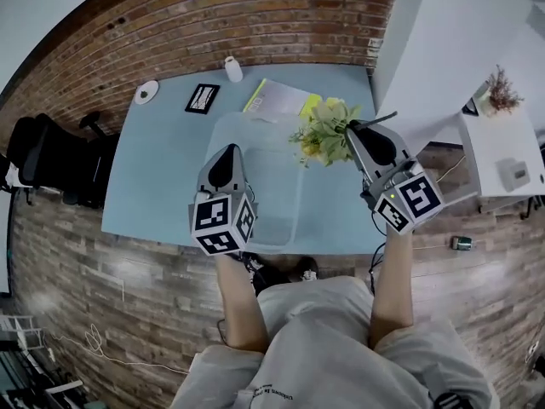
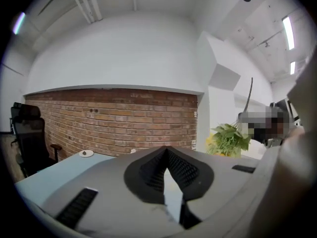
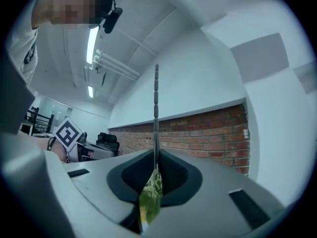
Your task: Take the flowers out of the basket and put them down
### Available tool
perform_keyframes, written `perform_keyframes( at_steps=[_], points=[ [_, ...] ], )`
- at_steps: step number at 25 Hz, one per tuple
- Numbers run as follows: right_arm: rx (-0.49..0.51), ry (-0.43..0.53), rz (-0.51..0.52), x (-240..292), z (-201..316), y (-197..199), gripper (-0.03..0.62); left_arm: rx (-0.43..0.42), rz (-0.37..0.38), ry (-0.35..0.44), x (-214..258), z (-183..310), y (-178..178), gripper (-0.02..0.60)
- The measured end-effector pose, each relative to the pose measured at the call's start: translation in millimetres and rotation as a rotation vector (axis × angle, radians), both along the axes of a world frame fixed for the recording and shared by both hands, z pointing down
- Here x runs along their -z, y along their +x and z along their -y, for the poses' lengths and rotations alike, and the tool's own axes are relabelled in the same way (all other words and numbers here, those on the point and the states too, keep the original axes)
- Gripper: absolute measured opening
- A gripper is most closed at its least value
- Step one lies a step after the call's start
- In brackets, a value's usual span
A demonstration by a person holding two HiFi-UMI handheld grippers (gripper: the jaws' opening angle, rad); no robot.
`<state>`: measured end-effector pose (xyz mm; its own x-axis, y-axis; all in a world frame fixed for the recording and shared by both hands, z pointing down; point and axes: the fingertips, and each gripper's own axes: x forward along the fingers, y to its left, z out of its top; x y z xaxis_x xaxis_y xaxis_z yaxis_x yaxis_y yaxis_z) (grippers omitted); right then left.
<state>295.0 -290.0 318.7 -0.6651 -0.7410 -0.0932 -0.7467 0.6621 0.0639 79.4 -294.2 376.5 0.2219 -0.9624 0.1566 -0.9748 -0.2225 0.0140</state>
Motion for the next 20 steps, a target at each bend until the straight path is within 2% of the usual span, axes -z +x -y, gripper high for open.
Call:
perform_keyframes(
  at_steps=[3,5,8,12,15,17,20],
  points=[
    [-0.052,-0.093,0.002,-30.3,7.6,23.6,0.049,-0.056,0.004,-0.008,-3.8,6.4,30.6,0.020],
    [-0.071,-0.209,0.015,-56.5,13.7,36.8,0.049,-0.088,0.008,-0.016,-6.5,8.2,47.5,0.018],
    [-0.077,-0.462,0.056,-106.9,19.5,52.9,0.049,-0.117,0.021,-0.025,-10.0,7.2,62.9,0.018],
    [0.025,-0.830,0.188,-191.8,9.8,56.4,0.049,-0.107,0.046,-0.032,-13.5,3.5,61.7,0.018],
    [0.070,-0.969,0.284,-230.1,-2.2,56.8,0.049,-0.103,0.052,-0.028,-12.1,1.7,61.9,0.018],
    [0.059,-1.036,0.237,-254.1,-7.4,54.7,0.049,-0.104,0.059,-0.025,-9.1,0.8,59.0,0.018],
    [0.032,-1.123,0.098,-290.2,-17.1,45.4,0.049,-0.101,0.073,-0.031,-9.1,-2.6,53.8,0.018]
  ],
)
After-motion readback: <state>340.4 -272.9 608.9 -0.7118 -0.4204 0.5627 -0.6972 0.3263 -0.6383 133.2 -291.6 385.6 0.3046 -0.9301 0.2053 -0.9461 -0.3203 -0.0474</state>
